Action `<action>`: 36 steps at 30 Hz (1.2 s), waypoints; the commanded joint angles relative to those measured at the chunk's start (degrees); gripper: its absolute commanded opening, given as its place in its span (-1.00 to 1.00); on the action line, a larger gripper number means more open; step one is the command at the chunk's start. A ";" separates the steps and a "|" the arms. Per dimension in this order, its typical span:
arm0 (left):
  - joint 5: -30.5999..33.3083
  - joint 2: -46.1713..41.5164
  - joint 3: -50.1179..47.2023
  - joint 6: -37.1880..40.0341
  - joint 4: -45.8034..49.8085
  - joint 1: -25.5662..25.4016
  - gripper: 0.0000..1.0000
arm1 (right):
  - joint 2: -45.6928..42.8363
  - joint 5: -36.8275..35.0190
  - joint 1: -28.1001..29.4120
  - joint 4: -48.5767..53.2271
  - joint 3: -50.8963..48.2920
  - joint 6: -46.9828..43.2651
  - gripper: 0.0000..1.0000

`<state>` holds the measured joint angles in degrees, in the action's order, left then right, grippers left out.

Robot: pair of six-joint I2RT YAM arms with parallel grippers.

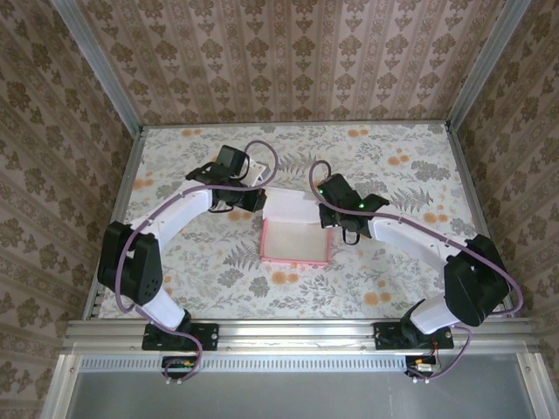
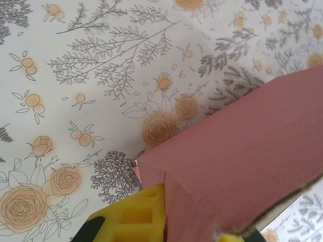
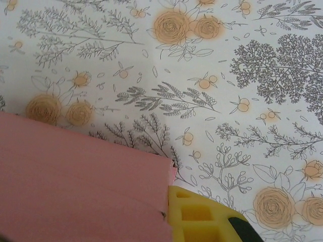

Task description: Fold the paper box

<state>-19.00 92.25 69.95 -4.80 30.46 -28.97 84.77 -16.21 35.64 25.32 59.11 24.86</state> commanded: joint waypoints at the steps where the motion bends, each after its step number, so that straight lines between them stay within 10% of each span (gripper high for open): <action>1: 0.23 -1.70 -1.51 -9.77 -7.11 -1.21 -0.91 | 1.52 -2.94 0.22 -6.05 2.04 3.42 -0.91; 20: -0.76 -2.86 -7.92 -23.89 -24.47 -0.98 -1.00 | 8.24 -5.44 -0.81 -12.80 6.03 10.81 -0.95; 36: 5.98 -10.28 -20.88 -14.45 -30.81 -6.18 -1.00 | 1.89 -4.62 0.37 -30.61 -10.27 9.33 -0.92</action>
<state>-10.94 84.05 51.31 -20.82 3.36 -32.88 88.31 -23.20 34.79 0.86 51.13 34.65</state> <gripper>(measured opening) 0.044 0.070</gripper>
